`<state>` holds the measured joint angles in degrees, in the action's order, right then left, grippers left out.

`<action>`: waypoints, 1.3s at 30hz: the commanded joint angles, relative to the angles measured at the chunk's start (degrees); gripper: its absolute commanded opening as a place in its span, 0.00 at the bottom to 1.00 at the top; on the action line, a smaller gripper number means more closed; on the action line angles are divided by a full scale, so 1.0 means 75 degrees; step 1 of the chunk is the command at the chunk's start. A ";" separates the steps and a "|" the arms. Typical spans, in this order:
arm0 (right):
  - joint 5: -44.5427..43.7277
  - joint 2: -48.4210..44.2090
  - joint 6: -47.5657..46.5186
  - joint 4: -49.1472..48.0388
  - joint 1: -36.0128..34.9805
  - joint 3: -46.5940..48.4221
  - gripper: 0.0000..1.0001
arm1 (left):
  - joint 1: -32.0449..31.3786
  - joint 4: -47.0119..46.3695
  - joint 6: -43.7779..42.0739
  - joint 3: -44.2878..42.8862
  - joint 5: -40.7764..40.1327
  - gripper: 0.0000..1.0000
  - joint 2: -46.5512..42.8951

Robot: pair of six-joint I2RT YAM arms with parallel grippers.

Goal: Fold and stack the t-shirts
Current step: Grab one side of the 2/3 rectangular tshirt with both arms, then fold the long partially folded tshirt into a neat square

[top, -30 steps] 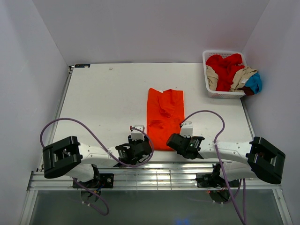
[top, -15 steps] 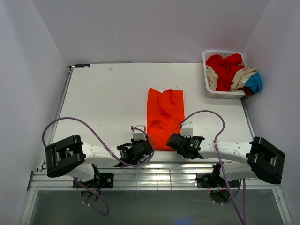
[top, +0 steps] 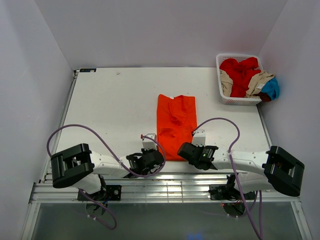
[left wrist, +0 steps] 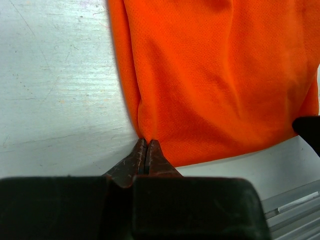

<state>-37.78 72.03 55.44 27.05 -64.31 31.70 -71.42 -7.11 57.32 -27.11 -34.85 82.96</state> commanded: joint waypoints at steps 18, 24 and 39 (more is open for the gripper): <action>-0.1278 -0.0417 -0.0852 0.0835 -0.0015 0.1596 0.08 | -0.0040 0.2823 -0.0329 -0.0907 -0.0919 0.00 -0.2073; -0.1420 -0.0159 -0.1263 0.1151 -0.0003 0.2616 0.08 | -0.0040 0.3128 -0.0482 -0.1412 -0.1025 0.00 -0.2236; -0.1724 -0.0581 0.0857 0.3178 -0.1689 0.2721 0.08 | -0.0461 0.3620 0.0173 -0.0510 -0.0615 0.00 -0.3502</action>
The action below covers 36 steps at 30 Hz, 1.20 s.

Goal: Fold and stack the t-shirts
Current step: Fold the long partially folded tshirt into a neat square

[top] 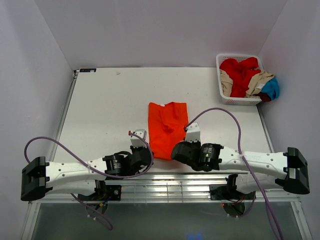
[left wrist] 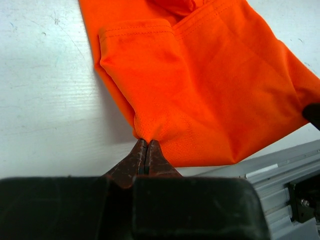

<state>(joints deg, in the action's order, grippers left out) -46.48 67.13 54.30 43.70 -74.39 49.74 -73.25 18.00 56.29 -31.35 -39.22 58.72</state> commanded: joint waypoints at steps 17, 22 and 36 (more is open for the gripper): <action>-0.2485 0.0881 0.1127 0.1532 -0.0359 0.1712 0.08 | -0.0405 -0.0311 -0.0953 -0.0660 -0.2563 0.00 -0.0095; -0.2990 0.0927 0.0835 0.1334 -0.0113 0.1736 0.08 | -0.0393 -0.2254 -0.2101 -0.0203 -0.2727 0.00 0.0022; -0.2663 0.1572 -0.2938 -0.3153 0.1351 0.0846 0.08 | 0.0181 -0.5044 -0.3671 0.0079 -0.3056 0.00 0.1556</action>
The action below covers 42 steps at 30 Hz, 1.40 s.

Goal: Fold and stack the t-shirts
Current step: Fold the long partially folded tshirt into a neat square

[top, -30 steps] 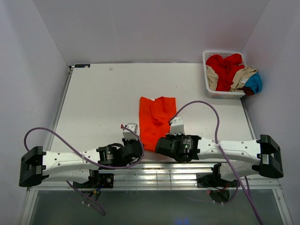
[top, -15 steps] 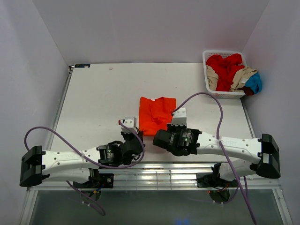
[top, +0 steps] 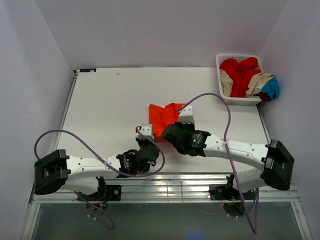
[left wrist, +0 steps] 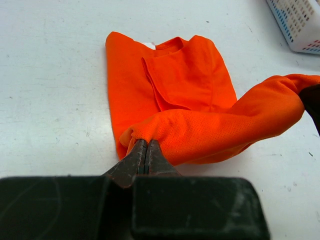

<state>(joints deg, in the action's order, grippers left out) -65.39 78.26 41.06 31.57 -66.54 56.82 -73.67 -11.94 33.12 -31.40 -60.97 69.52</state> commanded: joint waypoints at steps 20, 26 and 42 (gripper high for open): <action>0.0983 0.1694 -0.3377 -0.4631 0.1688 0.0076 0.08 | 0.2216 -0.4887 -0.3080 -0.0044 0.1848 0.00 0.2109; 0.1182 0.2116 -0.3517 -0.4901 0.1969 0.0147 0.08 | 0.2545 -0.5321 -0.3245 -0.0395 0.2351 0.00 0.2871; 0.1546 0.2794 -0.4360 -0.6248 0.2872 0.0662 0.08 | 0.3658 -0.6188 -0.3854 -0.2011 0.3090 0.00 0.4453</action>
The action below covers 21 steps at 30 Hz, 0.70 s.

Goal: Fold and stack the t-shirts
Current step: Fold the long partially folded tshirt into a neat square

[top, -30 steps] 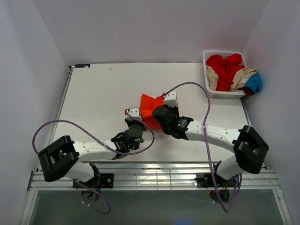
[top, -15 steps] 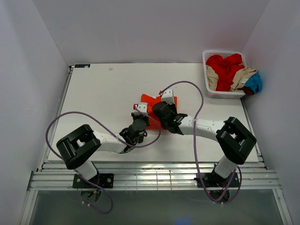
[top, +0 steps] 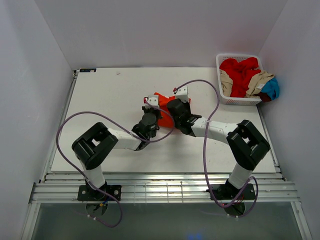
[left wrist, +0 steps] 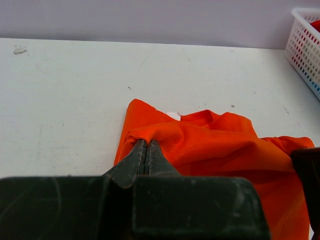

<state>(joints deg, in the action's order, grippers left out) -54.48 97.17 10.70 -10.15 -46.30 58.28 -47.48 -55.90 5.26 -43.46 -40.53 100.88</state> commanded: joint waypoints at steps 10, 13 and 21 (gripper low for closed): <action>0.0326 0.1482 -0.0594 -0.1165 0.0759 0.1322 0.08 | 0.0741 -0.0726 -0.0267 -0.1504 0.1056 0.00 0.1794; 0.0350 0.1739 -0.0653 -0.1213 0.0853 0.1533 0.08 | 0.0776 -0.0750 -0.0408 -0.1809 0.1232 0.00 0.2087; -0.0048 0.2337 -0.0887 -0.1786 0.1099 0.2002 0.27 | 0.0940 -0.1123 -0.0689 -0.3038 0.0885 0.97 0.2907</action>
<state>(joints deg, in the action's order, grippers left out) -51.77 113.40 5.37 -17.54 -38.28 70.08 -41.12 -60.71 1.45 -61.56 -32.49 121.14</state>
